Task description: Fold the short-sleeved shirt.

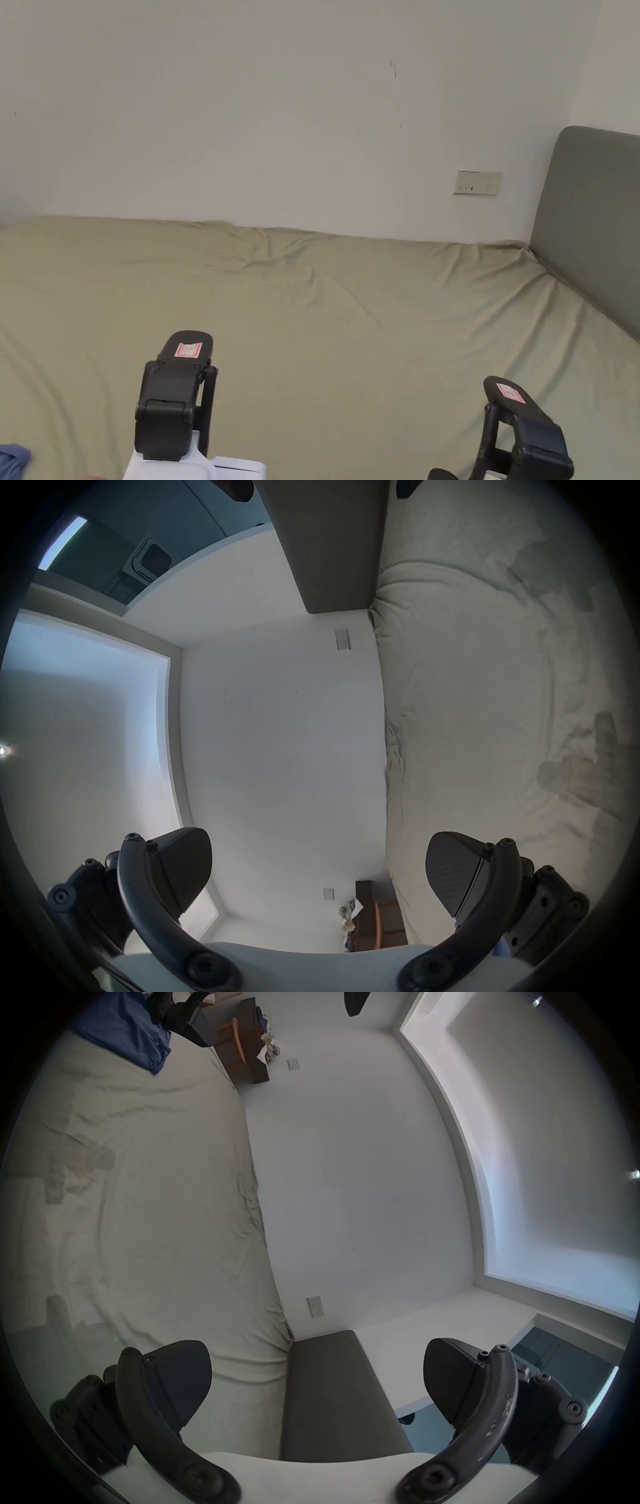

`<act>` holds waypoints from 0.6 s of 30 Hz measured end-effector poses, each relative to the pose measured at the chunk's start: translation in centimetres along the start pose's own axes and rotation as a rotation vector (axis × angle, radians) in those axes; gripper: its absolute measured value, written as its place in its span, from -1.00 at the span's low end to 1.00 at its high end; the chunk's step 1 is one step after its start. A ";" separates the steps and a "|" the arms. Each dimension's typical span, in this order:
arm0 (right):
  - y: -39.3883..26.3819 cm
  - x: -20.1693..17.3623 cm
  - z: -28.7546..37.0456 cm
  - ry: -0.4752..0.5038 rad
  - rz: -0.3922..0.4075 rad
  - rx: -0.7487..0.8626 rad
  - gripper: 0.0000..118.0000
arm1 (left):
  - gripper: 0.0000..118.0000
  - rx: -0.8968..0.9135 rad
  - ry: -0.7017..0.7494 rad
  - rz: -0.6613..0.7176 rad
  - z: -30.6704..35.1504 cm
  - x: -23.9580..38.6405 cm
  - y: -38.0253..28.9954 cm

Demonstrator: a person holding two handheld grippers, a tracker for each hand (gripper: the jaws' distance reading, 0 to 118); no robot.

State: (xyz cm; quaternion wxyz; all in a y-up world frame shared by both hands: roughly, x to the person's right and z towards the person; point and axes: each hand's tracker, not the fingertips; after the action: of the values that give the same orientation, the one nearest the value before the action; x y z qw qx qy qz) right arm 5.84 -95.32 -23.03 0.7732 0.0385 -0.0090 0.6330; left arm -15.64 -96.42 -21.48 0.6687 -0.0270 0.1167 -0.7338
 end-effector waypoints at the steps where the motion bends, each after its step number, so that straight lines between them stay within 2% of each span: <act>1: -0.1 0.1 0.0 -0.024 0.001 -0.001 1.00 | 1.00 0.006 0.003 0.033 0.0 -0.1 0.2; 3: -0.3 0.8 0.0 -0.059 -0.026 0.001 1.00 | 1.00 0.012 0.017 0.103 0.2 -0.7 0.4; 4: -0.4 1.2 0.0 -0.085 -0.074 0.002 1.00 | 1.00 0.017 0.028 0.136 0.2 -1.0 0.4; 5: -0.8 2.0 0.0 -0.096 -0.187 0.010 1.00 | 1.00 0.016 0.051 0.203 0.2 -1.5 0.4; 6: -1.1 2.9 -0.1 -0.087 -0.317 0.011 1.00 | 1.00 0.009 0.068 0.307 0.3 -2.2 0.3; 8: -1.9 4.7 0.0 -0.028 -0.625 0.004 1.00 | 1.00 -0.063 0.116 0.599 0.3 -4.1 0.0; 10: -3.7 5.7 -0.5 0.019 -0.947 0.011 1.00 | 1.00 -0.139 0.126 0.975 0.6 -6.3 -1.0; 13: -6.7 7.2 -0.9 0.113 -1.392 0.044 1.00 | 1.00 -0.131 0.133 1.487 1.1 -8.5 -4.0; 15: -8.5 7.0 -1.3 0.172 -1.600 0.095 1.00 | 1.00 -0.051 0.204 1.784 1.8 -9.1 -6.4; 16: -9.0 6.9 -1.4 0.175 -1.646 0.101 1.00 | 1.00 -0.026 0.251 1.884 2.0 -9.1 -7.1; 17: -9.4 6.8 -1.4 0.168 -1.659 0.090 1.00 | 1.00 -0.007 0.294 1.980 2.2 -9.3 -7.4; 18: -9.0 6.9 -1.1 0.153 -1.598 0.073 1.00 | 1.00 0.015 0.323 2.022 2.3 -9.1 -8.0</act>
State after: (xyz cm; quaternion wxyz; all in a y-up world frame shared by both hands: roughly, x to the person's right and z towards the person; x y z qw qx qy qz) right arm 15.94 -90.25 -24.18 0.9891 0.0150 0.0952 -0.1111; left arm -22.10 -87.11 -16.54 0.9511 0.1874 0.1690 0.1780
